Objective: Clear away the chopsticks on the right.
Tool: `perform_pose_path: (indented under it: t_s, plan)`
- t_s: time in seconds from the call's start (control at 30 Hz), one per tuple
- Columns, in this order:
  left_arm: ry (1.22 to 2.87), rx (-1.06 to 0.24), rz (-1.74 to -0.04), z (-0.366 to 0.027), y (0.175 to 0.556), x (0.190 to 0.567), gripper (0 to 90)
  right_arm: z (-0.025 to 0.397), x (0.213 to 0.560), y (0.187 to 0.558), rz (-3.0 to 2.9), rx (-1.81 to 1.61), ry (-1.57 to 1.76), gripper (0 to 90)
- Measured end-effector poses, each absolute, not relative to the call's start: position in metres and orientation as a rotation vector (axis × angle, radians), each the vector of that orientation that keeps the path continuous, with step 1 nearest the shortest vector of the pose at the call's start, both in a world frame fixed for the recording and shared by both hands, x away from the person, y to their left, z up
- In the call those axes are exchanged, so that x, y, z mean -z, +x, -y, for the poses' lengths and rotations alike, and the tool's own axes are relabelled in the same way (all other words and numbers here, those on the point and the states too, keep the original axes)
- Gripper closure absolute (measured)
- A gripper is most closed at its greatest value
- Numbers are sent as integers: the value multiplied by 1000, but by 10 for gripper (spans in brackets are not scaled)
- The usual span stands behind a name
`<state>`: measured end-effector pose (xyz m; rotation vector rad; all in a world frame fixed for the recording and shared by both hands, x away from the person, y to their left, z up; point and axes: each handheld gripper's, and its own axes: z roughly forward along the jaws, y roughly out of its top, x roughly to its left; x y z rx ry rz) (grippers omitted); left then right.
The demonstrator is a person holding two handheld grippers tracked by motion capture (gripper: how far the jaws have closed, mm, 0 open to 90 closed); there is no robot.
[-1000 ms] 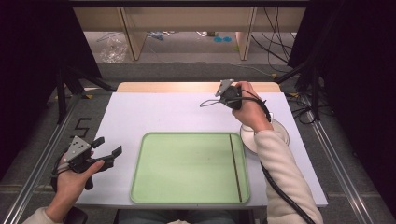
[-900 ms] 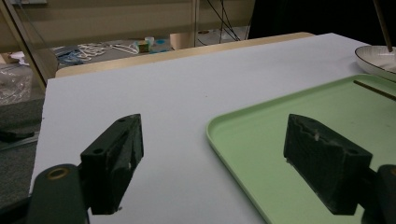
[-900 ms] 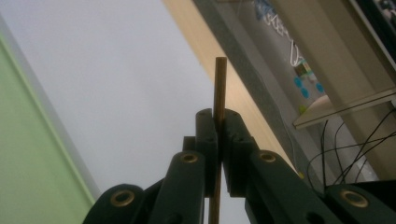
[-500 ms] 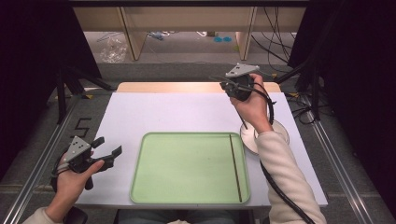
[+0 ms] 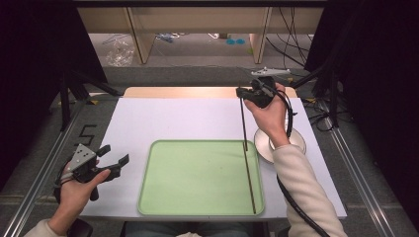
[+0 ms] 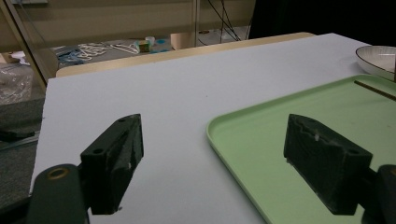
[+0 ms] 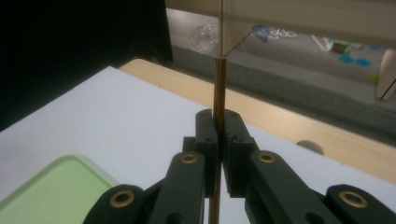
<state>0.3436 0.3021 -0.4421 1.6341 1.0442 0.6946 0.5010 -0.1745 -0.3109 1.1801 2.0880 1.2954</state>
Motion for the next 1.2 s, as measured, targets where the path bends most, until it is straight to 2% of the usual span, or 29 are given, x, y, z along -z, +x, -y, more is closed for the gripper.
perform_pose_path:
  t_s: [0.4, 0.77, 1.2]
  plan:
    - [1637, -694, -1046, -302, 344, 442, 200, 171, 329, 498, -2149, -1181, 1512, 875]
    - [1637, -696, -1045, -302, 344, 442, 200, 164, 350, 495, -2204, -958, 1582, 874]
    - [1639, -695, -1046, -302, 344, 442, 200, 155, 378, 488, -2186, -717, 1866, 873]
